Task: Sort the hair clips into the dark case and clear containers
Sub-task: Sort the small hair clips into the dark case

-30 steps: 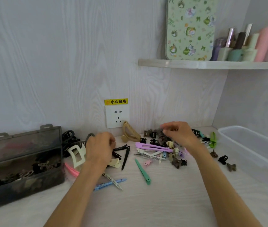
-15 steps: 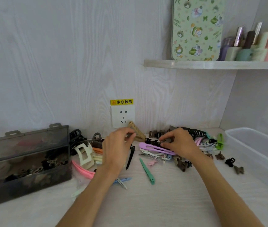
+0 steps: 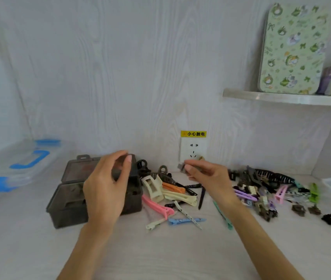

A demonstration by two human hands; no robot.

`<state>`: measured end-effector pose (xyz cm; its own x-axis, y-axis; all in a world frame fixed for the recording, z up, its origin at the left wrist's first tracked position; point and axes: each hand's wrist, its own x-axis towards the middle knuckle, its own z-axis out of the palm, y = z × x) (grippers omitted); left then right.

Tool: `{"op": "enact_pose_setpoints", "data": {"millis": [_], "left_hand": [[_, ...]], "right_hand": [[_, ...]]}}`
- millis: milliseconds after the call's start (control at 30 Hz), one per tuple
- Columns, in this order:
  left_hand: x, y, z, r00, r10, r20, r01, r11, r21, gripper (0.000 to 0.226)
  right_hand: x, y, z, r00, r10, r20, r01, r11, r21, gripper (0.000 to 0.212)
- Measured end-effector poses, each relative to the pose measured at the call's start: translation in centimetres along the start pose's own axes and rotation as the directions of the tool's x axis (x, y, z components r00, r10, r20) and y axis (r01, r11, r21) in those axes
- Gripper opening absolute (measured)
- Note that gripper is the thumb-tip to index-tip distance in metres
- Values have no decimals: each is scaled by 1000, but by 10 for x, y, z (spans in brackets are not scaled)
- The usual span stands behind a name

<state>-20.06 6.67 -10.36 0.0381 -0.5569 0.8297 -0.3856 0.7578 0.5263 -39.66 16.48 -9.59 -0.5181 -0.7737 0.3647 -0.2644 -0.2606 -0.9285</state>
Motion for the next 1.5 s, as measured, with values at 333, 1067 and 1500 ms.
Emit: {"op": "enact_pose_setpoints", "data": {"millis": [333,1067,1500], "left_hand": [[1,-45,-13,948,-319,1,302,897,322,35],[-46,83,109,659,293,693,-271,952,-144,32],[-52,86,150,643,72,763,-283,947,150,20]], "right_hand": [[8,12,130,919,-271,286,372,837,-402,23],[5,38,-156,1000,1,12,7,776,-631,17],[9,50,-149,993,18,113,84,550,-831,31]]}}
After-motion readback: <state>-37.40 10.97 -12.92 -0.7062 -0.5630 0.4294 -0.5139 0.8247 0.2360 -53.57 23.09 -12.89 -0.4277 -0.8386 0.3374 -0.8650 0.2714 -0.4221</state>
